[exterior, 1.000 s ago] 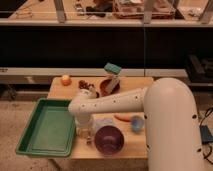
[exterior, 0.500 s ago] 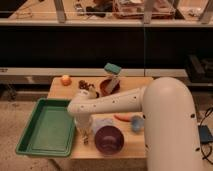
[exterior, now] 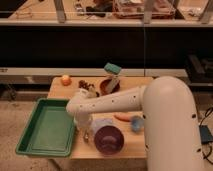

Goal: Place fork in purple bowl

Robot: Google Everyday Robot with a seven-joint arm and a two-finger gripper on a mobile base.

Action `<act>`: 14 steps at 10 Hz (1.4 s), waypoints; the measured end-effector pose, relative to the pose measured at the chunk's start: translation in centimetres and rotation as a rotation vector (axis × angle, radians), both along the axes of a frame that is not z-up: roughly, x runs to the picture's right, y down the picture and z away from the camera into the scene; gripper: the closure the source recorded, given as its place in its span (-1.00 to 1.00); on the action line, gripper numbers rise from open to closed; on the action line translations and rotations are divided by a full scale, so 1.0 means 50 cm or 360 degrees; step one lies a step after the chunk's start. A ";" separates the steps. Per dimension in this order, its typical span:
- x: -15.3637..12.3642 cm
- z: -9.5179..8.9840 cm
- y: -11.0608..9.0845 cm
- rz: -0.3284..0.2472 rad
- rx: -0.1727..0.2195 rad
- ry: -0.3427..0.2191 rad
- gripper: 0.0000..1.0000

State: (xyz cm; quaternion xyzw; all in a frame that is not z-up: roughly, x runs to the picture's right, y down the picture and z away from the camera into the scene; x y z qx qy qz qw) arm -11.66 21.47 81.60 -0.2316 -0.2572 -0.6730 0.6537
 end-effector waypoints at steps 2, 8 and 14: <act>0.006 -0.035 -0.051 0.0067 0.0056 -0.0013 1.00; 0.100 -0.106 -0.140 0.0277 0.0181 0.0025 1.00; 0.182 -0.210 -0.074 0.0382 0.0193 0.0062 1.00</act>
